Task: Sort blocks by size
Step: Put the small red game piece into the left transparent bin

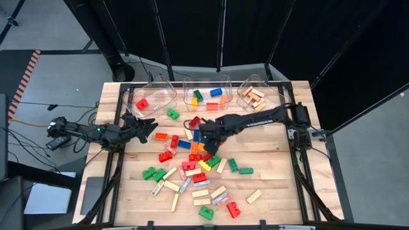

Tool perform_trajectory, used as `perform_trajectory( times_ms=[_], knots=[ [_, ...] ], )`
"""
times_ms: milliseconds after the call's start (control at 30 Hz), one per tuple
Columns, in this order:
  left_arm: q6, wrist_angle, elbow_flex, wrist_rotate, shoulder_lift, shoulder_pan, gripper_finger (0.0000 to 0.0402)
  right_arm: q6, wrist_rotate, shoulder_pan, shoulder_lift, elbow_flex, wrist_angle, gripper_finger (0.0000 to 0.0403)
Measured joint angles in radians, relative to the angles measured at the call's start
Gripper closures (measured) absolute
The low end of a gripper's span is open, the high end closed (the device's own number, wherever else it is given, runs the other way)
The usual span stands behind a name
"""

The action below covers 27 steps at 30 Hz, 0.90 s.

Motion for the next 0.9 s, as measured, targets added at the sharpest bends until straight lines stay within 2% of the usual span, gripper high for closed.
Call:
perform_trajectory(
  times_ms=[200,333,467,700,800,900],
  knots=[
    [0.001,0.001,0.0,0.0,0.0,0.0,0.0133,-0.12,0.128,-0.073,-0.001,0.186,-0.023,0.0227],
    [0.003,0.023,0.0,0.0,0.0,0.0,0.0133,-0.206,0.149,-0.135,-0.002,0.26,0.174,0.0227],
    [0.003,0.066,0.0,0.0,0.0,0.0,0.0133,-0.278,0.124,-0.183,0.006,0.267,0.46,0.0227],
    [-0.027,0.112,0.0,0.0,0.001,0.0,0.0133,-0.378,0.092,-0.239,0.089,0.268,0.846,0.0227],
    [-0.028,0.124,0.0,-0.002,0.006,0.0,0.0133,-0.382,0.046,-0.264,0.152,0.282,0.967,0.0227],
    [-0.027,0.14,0.001,-0.004,0.013,0.001,0.0133,-0.388,0.001,-0.28,0.244,0.353,0.968,0.0227]
  ],
)
